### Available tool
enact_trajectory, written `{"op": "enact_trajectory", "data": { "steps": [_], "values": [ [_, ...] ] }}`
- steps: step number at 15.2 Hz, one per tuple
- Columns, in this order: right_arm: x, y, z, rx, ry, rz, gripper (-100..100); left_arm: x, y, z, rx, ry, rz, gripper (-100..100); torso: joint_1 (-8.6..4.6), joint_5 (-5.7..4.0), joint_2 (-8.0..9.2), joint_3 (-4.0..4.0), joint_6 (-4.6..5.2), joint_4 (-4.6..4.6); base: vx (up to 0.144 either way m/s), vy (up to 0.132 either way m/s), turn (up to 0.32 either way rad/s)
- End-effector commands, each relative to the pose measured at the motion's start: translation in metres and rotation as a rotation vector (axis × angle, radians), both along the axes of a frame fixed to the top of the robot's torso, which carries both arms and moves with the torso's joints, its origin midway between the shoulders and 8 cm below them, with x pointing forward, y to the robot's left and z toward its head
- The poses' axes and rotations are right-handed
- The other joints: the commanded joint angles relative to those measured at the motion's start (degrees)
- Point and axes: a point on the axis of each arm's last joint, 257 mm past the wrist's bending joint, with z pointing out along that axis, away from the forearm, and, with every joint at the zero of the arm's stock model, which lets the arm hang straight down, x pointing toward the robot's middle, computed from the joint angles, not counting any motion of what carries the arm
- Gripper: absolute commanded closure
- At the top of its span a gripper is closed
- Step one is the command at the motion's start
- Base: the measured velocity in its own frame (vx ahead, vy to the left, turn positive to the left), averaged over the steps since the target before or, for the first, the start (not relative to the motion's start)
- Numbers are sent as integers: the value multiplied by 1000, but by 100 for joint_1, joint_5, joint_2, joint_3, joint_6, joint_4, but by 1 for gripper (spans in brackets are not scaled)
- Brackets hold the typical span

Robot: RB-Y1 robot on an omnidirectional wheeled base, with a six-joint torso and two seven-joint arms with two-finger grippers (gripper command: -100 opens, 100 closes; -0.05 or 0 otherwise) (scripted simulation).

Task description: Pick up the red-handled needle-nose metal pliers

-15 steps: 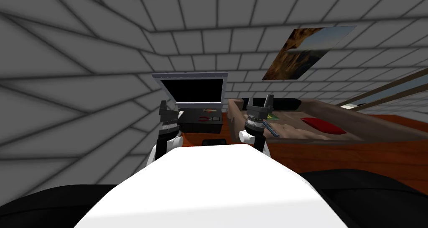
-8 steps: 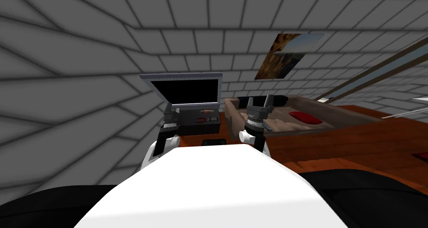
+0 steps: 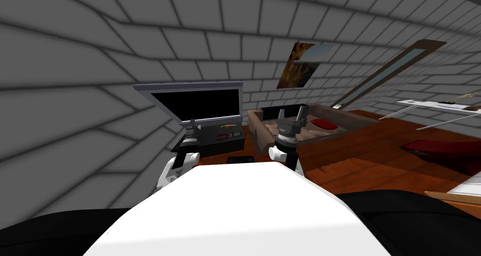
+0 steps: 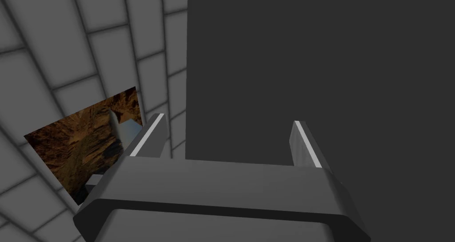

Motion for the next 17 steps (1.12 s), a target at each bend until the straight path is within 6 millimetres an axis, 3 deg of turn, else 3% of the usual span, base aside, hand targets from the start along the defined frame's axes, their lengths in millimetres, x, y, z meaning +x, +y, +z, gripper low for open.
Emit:
{"op": "enact_trajectory", "data": {
  "steps": [1,4,6,7,8,9,11,12,14,15,16,17],
  "values": [
    [0,0,0,0,0,0,0,2,16,-15,-11,50,27,-100,0,0,0,0,0,0,13,9,-217],
    [0,0,0,0,0,0,0,5,52,-47,-43,140,93,-100,1,0,0,0,-3,0,15,9,-256],
    [0,0,0,0,0,0,0,5,54,-52,-49,157,100,-100,2,1,-1,0,-2,0,11,13,-152],
    [0,0,0,0,0,0,0,4,74,-67,-69,199,136,-100,1,0,1,0,-5,0,11,5,-215],
    [0,0,0,0,0,0,0,4,75,-71,-73,212,141,-100,-1,0,1,1,-1,0,11,9,-240],
    [0,0,0,0,0,0,0,2,94,-84,-96,245,177,-100,-1,0,0,0,-2,0,15,8,-300],
    [0,0,0,0,0,0,0,1,96,-91,-103,266,185,-100,0,0,-1,-1,-2,0,12,12,-191],
    [0,0,0,0,0,0,0,-3,116,-107,-131,305,225,-100,0,0,1,0,-6,0,12,9,-207],
    [0,0,0,0,0,0,0,-4,117,-111,-136,321,231,-100,0,0,0,0,-2,0,10,10,-174],
    [0,0,0,0,0,0,0,-10,137,-130,-171,367,276,-100,0,0,1,1,-5,0,10,8,-240],
    [0,0,0,0,0,0,0,-11,138,-132,-174,375,279,-100,-2,0,0,0,-1,0,11,10,-280],
    [0,0,0,0,0,0,0,-17,156,-146,-208,404,319,-100,-1,-1,0,0,-2,0,15,13,-324]
  ]
}}
